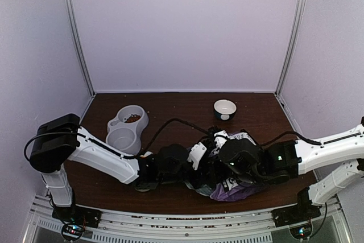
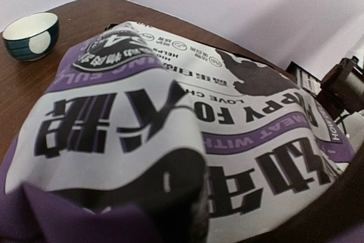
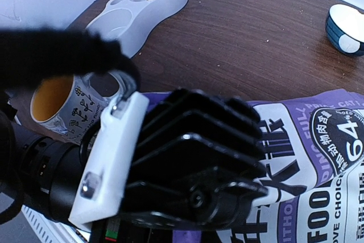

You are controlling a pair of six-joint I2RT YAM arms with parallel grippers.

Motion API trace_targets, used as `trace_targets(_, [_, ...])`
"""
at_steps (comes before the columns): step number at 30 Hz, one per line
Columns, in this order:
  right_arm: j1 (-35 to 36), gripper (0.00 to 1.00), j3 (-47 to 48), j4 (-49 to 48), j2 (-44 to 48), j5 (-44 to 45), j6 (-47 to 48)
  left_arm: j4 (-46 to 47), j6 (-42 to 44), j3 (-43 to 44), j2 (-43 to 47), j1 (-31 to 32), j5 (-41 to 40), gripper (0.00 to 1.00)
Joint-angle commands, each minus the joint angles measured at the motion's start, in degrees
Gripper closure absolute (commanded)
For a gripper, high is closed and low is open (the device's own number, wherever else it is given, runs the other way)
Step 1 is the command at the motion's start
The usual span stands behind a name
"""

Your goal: Serve the pet food

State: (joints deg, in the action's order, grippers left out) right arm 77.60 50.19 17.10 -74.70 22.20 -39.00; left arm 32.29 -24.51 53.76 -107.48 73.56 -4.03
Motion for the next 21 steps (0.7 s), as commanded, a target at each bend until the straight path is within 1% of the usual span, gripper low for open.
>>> trace_targets(1, [1.04, 1.0, 0.45, -9.01, 3.17, -6.98, 0.2, 0.19, -0.44, -0.47, -0.62, 0.93, 16.94, 1.0])
trace_targets(5, [0.99, 1.0, 0.43, -8.3, 3.92, -6.37, 0.16, 1.22, -2.12, -2.78, 2.03, 0.45, 19.34, 1.0])
trace_targets(9, [0.95, 1.0, 0.31, -7.26, 4.44, -5.84, 0.11, 4.82, -6.34, -6.5, 5.64, -1.07, 21.75, 1.0])
trace_targets(18, [0.93, 1.0, -0.58, -5.52, 6.59, -3.88, -0.33, 11.78, -21.57, -14.74, 13.64, -6.33, 26.26, 1.0])
trace_targets(21, [0.8, 1.0, -0.83, -4.54, 7.45, -3.1, -0.42, 12.64, -26.55, -16.76, 16.86, -8.26, 28.03, 1.0])
